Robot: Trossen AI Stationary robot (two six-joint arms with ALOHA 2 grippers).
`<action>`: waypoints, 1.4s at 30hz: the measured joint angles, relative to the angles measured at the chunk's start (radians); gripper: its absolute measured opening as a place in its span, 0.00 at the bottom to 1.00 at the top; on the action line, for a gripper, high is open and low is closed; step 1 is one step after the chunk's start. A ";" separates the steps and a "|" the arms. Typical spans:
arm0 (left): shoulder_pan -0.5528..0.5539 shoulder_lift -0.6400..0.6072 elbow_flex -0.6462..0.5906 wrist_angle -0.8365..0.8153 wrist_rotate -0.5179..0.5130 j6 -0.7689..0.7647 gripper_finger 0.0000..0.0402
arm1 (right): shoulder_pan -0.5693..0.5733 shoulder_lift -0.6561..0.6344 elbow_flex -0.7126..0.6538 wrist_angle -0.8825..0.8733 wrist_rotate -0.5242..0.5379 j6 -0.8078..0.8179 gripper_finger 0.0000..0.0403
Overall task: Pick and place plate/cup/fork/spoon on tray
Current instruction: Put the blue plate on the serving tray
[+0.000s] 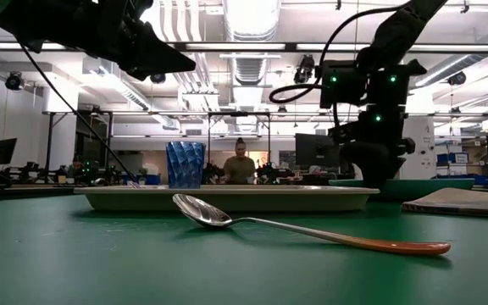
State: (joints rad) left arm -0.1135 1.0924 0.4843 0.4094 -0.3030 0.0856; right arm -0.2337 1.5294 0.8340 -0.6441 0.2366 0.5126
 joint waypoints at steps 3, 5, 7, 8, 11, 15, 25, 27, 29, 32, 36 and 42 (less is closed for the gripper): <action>0.000 0.000 0.000 0.000 0.000 0.000 0.01 | 0.000 -0.010 -0.002 -0.001 0.003 0.005 0.26; 0.000 0.000 0.000 0.000 0.000 0.000 0.01 | 0.000 -0.013 -0.002 -0.002 0.004 0.006 0.21; 0.000 0.000 0.000 0.000 0.000 0.000 0.01 | 0.000 -0.014 -0.002 -0.002 0.008 0.006 0.17; 0.000 0.000 0.000 0.000 0.000 0.000 0.01 | 0.000 -0.014 -0.002 -0.002 0.010 0.006 0.15; 0.000 0.000 0.000 0.001 0.000 0.003 0.01 | 0.000 -0.015 -0.002 -0.005 0.018 0.005 0.10; 0.000 0.000 0.002 0.001 0.000 0.013 0.01 | 0.007 -0.016 -0.002 -0.005 0.020 0.004 0.07; 0.000 0.000 0.005 0.003 0.000 0.078 0.01 | 0.042 -0.020 0.027 -0.070 0.052 0.008 0.07; 0.000 0.000 0.005 0.007 0.000 0.078 0.01 | 0.052 -0.021 0.048 -0.101 0.069 0.010 0.06; 0.000 0.000 0.004 0.009 0.000 0.078 0.01 | 0.064 -0.021 0.075 -0.128 0.090 0.010 0.06; 0.000 0.000 0.004 0.009 0.000 0.072 0.01 | 0.079 -0.021 0.121 -0.183 0.118 0.003 0.06; 0.000 0.000 0.004 0.009 0.000 0.052 0.01 | 0.105 -0.022 0.185 -0.256 0.153 0.002 0.06; -0.001 0.000 0.004 0.009 0.000 0.047 0.01 | 0.147 -0.022 0.278 -0.339 0.177 0.000 0.06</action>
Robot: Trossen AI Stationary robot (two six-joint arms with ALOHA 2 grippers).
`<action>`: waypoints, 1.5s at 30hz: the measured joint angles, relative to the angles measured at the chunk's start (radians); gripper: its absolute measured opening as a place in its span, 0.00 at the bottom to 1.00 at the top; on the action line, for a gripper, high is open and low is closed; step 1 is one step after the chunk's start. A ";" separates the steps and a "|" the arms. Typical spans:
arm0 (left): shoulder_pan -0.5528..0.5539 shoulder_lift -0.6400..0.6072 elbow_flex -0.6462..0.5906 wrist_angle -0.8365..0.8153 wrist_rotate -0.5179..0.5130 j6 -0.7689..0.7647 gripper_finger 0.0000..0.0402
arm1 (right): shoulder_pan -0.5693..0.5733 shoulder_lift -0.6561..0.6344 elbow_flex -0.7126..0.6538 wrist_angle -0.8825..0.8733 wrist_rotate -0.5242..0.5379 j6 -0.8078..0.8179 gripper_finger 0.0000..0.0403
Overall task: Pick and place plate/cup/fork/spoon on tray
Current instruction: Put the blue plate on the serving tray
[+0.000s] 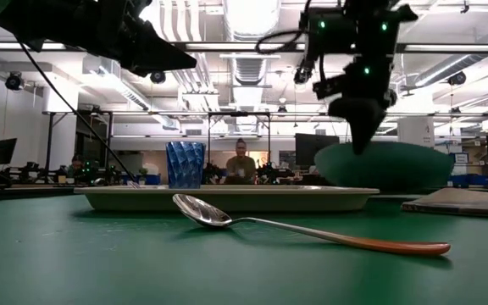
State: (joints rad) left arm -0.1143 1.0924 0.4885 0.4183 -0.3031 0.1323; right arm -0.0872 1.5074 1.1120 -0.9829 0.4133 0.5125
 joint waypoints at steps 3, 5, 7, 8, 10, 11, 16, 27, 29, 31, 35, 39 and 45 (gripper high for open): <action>0.000 0.000 0.000 0.000 0.000 -0.019 0.01 | 0.023 0.000 0.043 -0.021 0.002 -0.014 0.06; 0.000 0.000 0.000 0.000 0.000 -0.021 0.01 | 0.038 0.000 0.068 -0.015 0.006 -0.036 0.06; 0.000 0.000 0.000 0.000 0.000 -0.021 0.01 | 0.052 0.000 0.090 -0.015 0.008 -0.052 0.07; 0.000 0.000 0.000 0.000 0.000 -0.021 0.01 | 0.060 0.000 0.099 -0.015 0.015 -0.055 0.07; 0.000 0.000 0.000 0.000 0.000 -0.021 0.01 | 0.079 0.000 0.113 -0.018 0.038 -0.077 0.07; 0.000 0.000 0.000 0.000 0.000 -0.021 0.01 | 0.088 0.000 0.120 -0.018 0.049 -0.096 0.07; 0.000 0.000 0.001 0.000 0.000 -0.021 0.01 | 0.136 0.000 0.136 -0.004 0.073 -0.168 0.07; 0.000 -0.050 0.002 0.000 0.000 -0.021 0.01 | 0.229 0.001 0.130 0.157 0.137 -0.284 0.07; -0.001 -0.073 -0.001 -0.001 0.000 -0.022 0.01 | 0.233 0.001 0.131 0.187 0.136 -0.298 0.07; -0.004 -0.096 -0.002 -0.007 0.000 -0.022 0.01 | 0.236 0.001 0.130 0.217 0.135 -0.310 0.07; -0.007 -0.135 -0.004 -0.018 0.000 -0.023 0.01 | 0.241 0.001 0.128 0.271 0.133 -0.348 0.07; -0.012 -0.169 -0.005 -0.017 0.000 -0.022 0.01 | 0.243 0.001 0.128 0.321 0.124 -0.384 0.07; -0.012 -0.212 -0.005 -0.018 0.000 -0.022 0.01 | 0.244 0.002 0.128 0.385 0.076 -0.428 0.07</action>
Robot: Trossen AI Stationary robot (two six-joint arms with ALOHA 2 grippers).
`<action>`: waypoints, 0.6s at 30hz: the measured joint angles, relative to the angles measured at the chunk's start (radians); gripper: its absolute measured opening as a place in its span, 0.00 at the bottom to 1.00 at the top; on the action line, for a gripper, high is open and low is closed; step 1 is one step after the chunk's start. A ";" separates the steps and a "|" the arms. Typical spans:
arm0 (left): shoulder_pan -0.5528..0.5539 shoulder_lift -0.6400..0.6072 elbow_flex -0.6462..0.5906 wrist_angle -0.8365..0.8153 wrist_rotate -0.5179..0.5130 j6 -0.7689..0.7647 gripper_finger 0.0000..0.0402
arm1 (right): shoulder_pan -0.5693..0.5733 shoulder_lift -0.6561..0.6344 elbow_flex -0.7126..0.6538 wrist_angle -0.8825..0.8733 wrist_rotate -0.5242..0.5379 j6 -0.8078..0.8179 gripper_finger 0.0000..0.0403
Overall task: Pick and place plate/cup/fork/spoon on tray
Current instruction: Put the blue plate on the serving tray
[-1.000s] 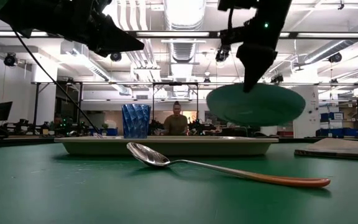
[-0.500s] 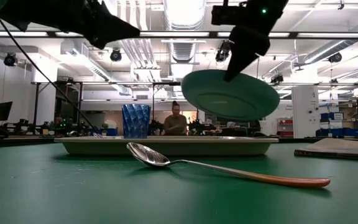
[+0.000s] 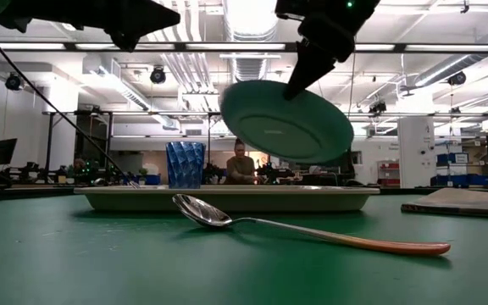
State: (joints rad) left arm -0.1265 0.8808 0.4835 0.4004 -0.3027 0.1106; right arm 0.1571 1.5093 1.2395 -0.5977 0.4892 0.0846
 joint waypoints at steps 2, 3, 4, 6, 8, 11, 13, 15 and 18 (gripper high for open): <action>0.000 -0.006 0.000 0.000 0.000 0.001 0.01 | 0.001 0.000 0.000 0.012 0.000 -0.010 0.07; 0.000 -0.010 0.000 0.000 0.000 0.002 0.01 | 0.001 0.000 0.000 0.016 0.000 -0.015 0.07; 0.000 -0.013 0.000 0.000 0.000 0.005 0.01 | 0.001 0.000 -0.001 0.020 0.000 -0.018 0.07; 0.000 -0.015 0.000 0.000 0.000 0.007 0.01 | 0.001 0.000 -0.001 0.039 0.000 -0.024 0.07; 0.000 -0.017 0.000 0.000 0.000 0.008 0.01 | 0.001 0.000 -0.001 0.060 -0.002 -0.031 0.07; 0.000 -0.019 0.000 0.000 0.000 0.017 0.01 | 0.002 0.000 -0.001 0.081 -0.038 -0.035 0.07; 0.000 -0.018 0.000 0.000 0.000 0.030 0.01 | 0.002 0.000 -0.001 0.086 -0.052 -0.039 0.07; 0.000 -0.018 0.000 0.000 0.000 0.031 0.01 | 0.003 0.000 -0.001 0.086 -0.052 -0.048 0.07; 0.000 -0.018 0.000 0.000 0.000 0.031 0.01 | 0.002 0.000 -0.001 0.102 -0.049 -0.071 0.07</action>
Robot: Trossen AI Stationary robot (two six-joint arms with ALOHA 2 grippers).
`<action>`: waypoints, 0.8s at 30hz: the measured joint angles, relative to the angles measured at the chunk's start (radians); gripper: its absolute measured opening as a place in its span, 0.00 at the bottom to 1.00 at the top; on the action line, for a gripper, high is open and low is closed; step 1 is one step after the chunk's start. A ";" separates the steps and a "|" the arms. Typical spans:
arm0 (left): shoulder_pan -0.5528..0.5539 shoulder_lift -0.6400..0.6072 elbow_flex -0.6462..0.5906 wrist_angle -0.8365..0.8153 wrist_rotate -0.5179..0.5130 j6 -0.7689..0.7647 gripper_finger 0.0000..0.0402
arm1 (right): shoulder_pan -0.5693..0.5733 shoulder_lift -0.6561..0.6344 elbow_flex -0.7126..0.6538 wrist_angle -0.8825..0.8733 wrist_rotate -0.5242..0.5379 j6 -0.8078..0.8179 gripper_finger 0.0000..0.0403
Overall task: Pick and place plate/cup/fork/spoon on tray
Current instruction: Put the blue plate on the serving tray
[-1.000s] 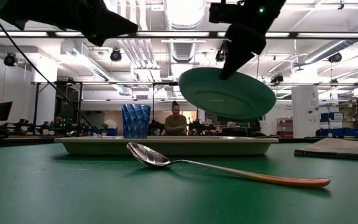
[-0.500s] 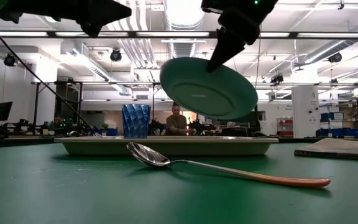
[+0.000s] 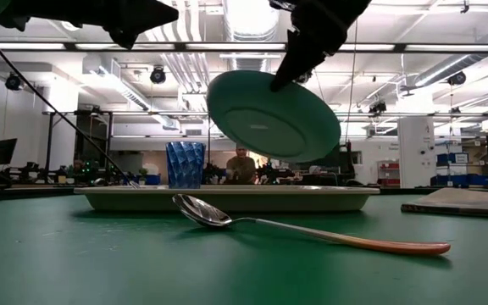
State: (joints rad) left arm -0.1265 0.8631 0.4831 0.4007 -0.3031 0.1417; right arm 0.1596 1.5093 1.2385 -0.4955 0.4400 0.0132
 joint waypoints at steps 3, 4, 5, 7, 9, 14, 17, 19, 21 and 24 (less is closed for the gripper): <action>0.000 0.000 0.000 0.000 0.000 0.000 0.01 | 0.000 0.026 0.009 0.026 0.000 -0.034 0.07; 0.000 0.000 0.000 0.000 0.000 0.000 0.01 | 0.000 0.044 0.018 0.022 -0.001 -0.046 0.07; 0.000 0.000 0.000 0.001 0.000 0.000 0.01 | 0.000 0.065 0.034 0.017 -0.003 -0.060 0.07; 0.000 0.003 -0.001 -0.001 0.000 -0.001 0.01 | 0.000 0.118 0.077 -0.006 -0.002 -0.103 0.07; 0.000 0.004 -0.001 0.000 0.000 -0.001 0.01 | 0.002 0.176 0.133 -0.074 0.011 -0.141 0.07; 0.000 0.004 -0.001 -0.002 0.000 -0.002 0.01 | 0.002 0.296 0.272 -0.239 0.055 -0.172 0.07; 0.000 0.004 -0.001 -0.027 0.000 -0.004 0.01 | 0.002 0.334 0.320 -0.306 0.058 -0.163 0.07; 0.000 0.004 -0.002 -0.036 0.000 -0.005 0.01 | 0.002 0.344 0.326 -0.313 0.058 -0.159 0.07; 0.000 0.004 -0.002 -0.045 0.000 -0.005 0.01 | 0.002 0.351 0.326 -0.307 0.059 -0.159 0.07; 0.000 0.004 -0.001 -0.053 0.000 -0.024 0.01 | 0.000 0.353 0.318 -0.302 0.058 -0.137 0.07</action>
State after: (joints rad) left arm -0.1268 0.8669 0.4817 0.3476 -0.3031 0.1182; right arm 0.1591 1.8626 1.5565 -0.7970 0.4984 -0.1235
